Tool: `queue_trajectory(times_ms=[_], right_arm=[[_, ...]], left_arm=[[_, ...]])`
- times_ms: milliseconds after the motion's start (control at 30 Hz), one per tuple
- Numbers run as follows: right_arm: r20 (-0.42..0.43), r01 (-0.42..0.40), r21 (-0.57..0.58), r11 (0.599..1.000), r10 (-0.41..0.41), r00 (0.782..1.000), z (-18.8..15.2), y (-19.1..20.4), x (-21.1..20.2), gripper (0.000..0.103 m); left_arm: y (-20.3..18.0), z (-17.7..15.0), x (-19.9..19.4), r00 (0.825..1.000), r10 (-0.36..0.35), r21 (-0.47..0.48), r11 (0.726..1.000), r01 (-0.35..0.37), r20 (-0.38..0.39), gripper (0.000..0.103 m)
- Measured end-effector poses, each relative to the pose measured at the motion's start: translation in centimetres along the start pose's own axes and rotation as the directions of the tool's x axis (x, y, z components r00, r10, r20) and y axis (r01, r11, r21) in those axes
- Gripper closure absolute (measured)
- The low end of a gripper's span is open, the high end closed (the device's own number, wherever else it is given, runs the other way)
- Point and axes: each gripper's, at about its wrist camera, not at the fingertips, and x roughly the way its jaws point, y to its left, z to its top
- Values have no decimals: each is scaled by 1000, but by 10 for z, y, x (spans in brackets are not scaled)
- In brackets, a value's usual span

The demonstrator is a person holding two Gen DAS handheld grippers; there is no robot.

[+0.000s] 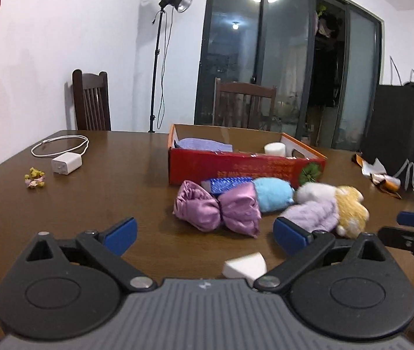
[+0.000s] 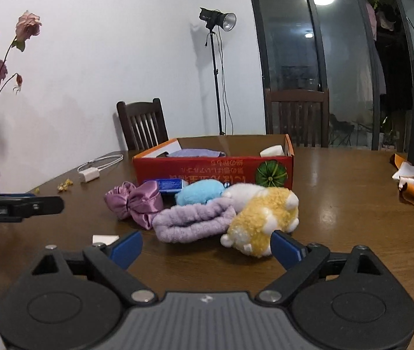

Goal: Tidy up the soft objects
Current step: 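Move both grippers back toward the pile of soft items, then close both grippers on the pink satin scrunchie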

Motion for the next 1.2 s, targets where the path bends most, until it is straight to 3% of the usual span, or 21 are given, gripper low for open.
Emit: queue_trajectory(times_ms=[133,267,400,533,600,667,733,800,967,1067,1200], right_arm=[[14,-16,7,1000,16,1000,8,6,12,13],[-13,-40,4,999,41,999,29,15,46,22],[-37,-81,-7,997,80,996,48,31,84,27],[-108,-134,28,991,136,985,60,44,130,37],[-150,-130,22,991,132,980,62,52,154,39],[-182,-100,-13,995,96,979,60,62,173,45],[-208,-105,-24,994,98,973,56,66,185,69],[-237,-127,-18,992,119,964,50,68,191,80],[-233,-135,16,991,135,963,43,66,193,83],[-219,-139,11,990,138,966,48,68,191,91],[-153,-160,-20,987,155,976,63,74,160,94]], left_arm=[[19,10,36,1000,-11,-20,1000,11,-14,17],[49,24,88,991,-44,-116,993,30,-127,39],[73,30,118,981,-132,-172,979,108,-139,39],[80,29,145,957,-215,-177,967,181,-195,38],[82,26,150,946,-255,-199,956,215,-199,45],[85,24,152,933,-305,-222,939,262,-190,65],[86,22,151,920,-347,-242,923,300,-181,74],[84,20,150,918,-357,-229,921,315,-172,77],[81,21,149,913,-364,-240,917,318,-182,83],[80,28,144,917,-356,-247,919,308,-180,90],[69,42,105,923,-369,-279,903,328,-110,91]])
